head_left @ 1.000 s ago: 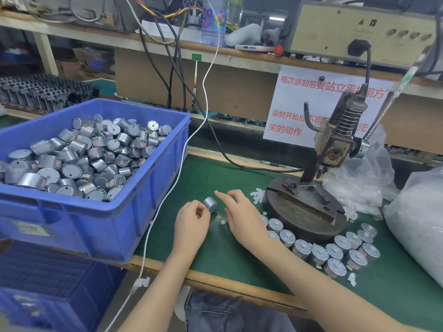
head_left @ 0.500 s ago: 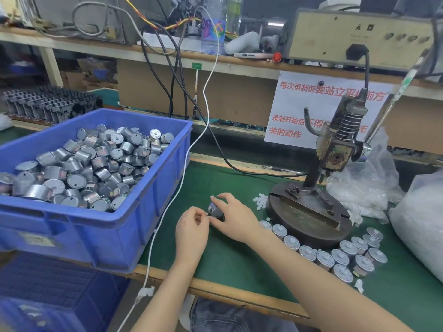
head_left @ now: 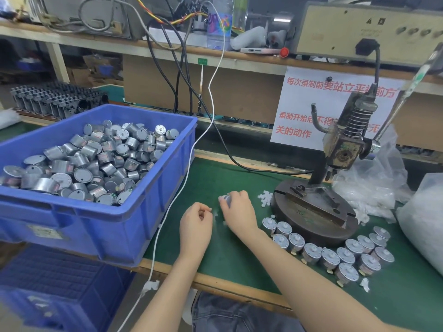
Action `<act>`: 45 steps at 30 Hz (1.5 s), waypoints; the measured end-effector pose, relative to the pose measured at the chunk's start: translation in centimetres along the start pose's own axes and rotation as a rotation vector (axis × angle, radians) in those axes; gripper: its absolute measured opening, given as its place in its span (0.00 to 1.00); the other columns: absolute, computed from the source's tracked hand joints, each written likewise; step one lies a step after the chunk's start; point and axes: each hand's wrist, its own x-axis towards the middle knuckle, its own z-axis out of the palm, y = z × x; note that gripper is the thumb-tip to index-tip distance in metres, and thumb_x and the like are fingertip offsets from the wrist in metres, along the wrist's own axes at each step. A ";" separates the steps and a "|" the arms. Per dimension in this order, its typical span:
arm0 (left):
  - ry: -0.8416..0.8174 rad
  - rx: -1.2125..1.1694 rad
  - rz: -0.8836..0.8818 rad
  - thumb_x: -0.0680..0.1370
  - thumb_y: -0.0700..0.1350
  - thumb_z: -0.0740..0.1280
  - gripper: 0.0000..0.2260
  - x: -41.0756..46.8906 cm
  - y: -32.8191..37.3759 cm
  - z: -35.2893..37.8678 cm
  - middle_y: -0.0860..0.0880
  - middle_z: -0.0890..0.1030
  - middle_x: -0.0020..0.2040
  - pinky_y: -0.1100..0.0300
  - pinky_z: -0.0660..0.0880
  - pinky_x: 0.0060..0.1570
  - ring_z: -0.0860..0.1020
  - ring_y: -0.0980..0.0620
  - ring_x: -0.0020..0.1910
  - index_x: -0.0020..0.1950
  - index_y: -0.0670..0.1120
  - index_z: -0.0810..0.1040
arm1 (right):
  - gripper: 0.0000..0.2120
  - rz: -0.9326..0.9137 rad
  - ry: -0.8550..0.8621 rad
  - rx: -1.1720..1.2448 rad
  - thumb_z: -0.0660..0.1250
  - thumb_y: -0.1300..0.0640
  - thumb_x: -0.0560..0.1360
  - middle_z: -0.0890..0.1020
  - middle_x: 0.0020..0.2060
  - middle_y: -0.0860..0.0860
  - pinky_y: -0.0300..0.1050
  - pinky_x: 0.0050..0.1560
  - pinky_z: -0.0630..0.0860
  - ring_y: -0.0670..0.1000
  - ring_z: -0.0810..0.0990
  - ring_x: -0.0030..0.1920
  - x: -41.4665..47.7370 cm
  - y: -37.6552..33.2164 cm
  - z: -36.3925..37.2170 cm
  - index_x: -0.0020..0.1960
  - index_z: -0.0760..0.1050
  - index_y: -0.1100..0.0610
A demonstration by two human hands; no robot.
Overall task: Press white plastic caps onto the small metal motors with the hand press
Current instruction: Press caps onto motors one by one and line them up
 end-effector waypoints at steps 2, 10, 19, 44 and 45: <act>0.000 -0.003 -0.003 0.75 0.36 0.62 0.06 0.0 -0.1 0.1 0.47 0.79 0.41 0.61 0.66 0.39 0.75 0.50 0.41 0.42 0.43 0.77 | 0.16 0.104 0.021 0.209 0.57 0.51 0.80 0.71 0.55 0.60 0.42 0.48 0.64 0.57 0.72 0.49 -0.4 0.5 -0.6 0.55 0.71 0.65; -0.021 0.029 0.002 0.75 0.37 0.62 0.05 0.1 -0.1 0.2 0.48 0.78 0.40 0.64 0.65 0.36 0.74 0.53 0.39 0.43 0.43 0.77 | 0.13 0.079 0.028 0.483 0.58 0.50 0.79 0.74 0.54 0.52 0.40 0.48 0.62 0.48 0.71 0.51 -3.4 2.3 -1.9 0.58 0.72 0.56; -0.029 0.054 0.022 0.75 0.37 0.62 0.05 0.0 -0.1 0.1 0.48 0.78 0.41 0.65 0.66 0.37 0.74 0.54 0.39 0.43 0.43 0.77 | 0.21 -0.120 -0.031 0.276 0.51 0.55 0.82 0.69 0.53 0.49 0.31 0.48 0.59 0.50 0.70 0.58 -4.3 3.5 -0.1 0.74 0.59 0.57; -0.019 0.034 0.000 0.75 0.36 0.62 0.06 0.1 -0.1 0.2 0.48 0.78 0.41 0.65 0.63 0.36 0.74 0.52 0.40 0.42 0.44 0.77 | 0.21 -0.126 -0.079 0.214 0.50 0.54 0.82 0.68 0.54 0.51 0.37 0.47 0.60 0.53 0.70 0.58 -3.9 3.6 0.0 0.75 0.57 0.54; -0.019 0.036 0.000 0.75 0.36 0.62 0.05 0.2 -0.1 0.2 0.48 0.78 0.41 0.65 0.63 0.36 0.74 0.52 0.40 0.42 0.44 0.77 | 0.21 -0.127 -0.081 0.219 0.50 0.54 0.82 0.67 0.53 0.49 0.37 0.47 0.60 0.52 0.70 0.58 -3.9 3.6 -0.1 0.75 0.56 0.54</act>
